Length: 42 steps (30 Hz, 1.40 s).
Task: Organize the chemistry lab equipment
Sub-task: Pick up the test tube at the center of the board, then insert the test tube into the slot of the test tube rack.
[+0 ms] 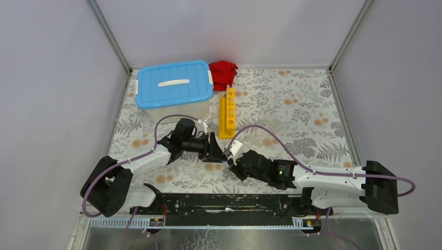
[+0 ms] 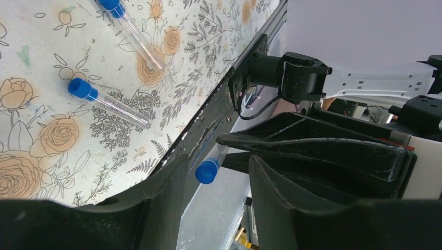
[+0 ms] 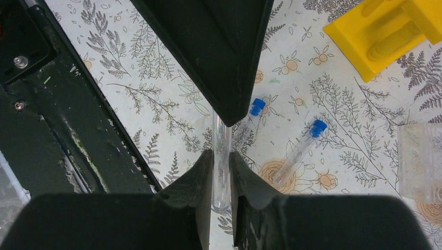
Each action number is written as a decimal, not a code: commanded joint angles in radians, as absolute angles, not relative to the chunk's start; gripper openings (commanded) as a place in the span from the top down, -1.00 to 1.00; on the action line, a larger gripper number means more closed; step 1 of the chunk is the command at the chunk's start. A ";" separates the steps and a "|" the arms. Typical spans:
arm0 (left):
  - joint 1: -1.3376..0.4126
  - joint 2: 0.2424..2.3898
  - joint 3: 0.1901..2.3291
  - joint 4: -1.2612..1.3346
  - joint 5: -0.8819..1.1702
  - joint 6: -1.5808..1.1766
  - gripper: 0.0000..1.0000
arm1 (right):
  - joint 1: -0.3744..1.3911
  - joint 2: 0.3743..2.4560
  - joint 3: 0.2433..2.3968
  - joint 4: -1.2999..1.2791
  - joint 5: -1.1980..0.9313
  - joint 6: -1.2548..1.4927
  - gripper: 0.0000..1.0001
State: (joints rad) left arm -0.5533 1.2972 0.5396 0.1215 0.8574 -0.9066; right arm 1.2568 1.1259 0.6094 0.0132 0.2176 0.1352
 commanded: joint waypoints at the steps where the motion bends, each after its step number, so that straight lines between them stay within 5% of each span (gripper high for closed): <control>1: -0.545 1.304 0.531 0.187 0.900 -0.904 -0.04 | 1.262 1.129 0.662 0.054 0.208 0.114 1.00; 42: -0.546 1.319 0.520 0.221 0.921 -0.909 0.54 | 1.262 1.099 0.661 0.054 0.206 0.095 1.00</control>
State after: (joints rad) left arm -0.5533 1.3155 0.5224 0.1829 0.9009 -0.9146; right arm 1.2568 1.1305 0.6247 0.0132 0.2146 0.1097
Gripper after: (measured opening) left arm 0.254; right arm 0.215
